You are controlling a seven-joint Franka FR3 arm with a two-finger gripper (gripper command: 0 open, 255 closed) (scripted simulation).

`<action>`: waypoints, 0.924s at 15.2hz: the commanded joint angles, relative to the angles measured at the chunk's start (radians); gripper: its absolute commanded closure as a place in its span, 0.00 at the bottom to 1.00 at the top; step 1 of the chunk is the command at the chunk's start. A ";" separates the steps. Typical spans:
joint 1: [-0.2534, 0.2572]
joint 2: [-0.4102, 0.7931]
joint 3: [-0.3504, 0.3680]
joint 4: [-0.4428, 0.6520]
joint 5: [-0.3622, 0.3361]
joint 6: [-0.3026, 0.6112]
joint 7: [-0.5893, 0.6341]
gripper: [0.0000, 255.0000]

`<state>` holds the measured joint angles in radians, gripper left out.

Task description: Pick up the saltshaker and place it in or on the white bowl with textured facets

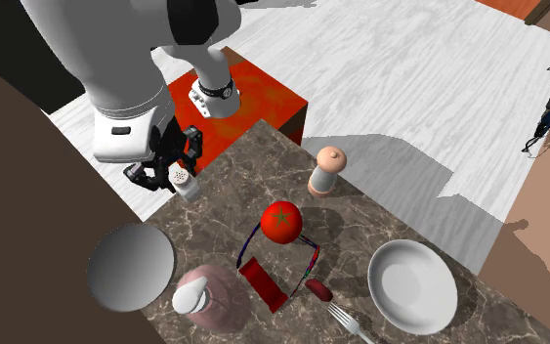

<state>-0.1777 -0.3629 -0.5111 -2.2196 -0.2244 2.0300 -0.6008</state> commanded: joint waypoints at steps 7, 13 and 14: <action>-0.012 0.229 -0.183 0.227 0.132 -0.001 -0.266 1.00; -0.081 0.474 -0.281 0.454 0.337 -0.049 -0.496 1.00; -0.101 0.510 -0.286 0.489 0.368 -0.061 -0.525 1.00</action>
<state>-0.2566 0.1030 -0.7869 -1.7761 0.1037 1.9859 -1.0849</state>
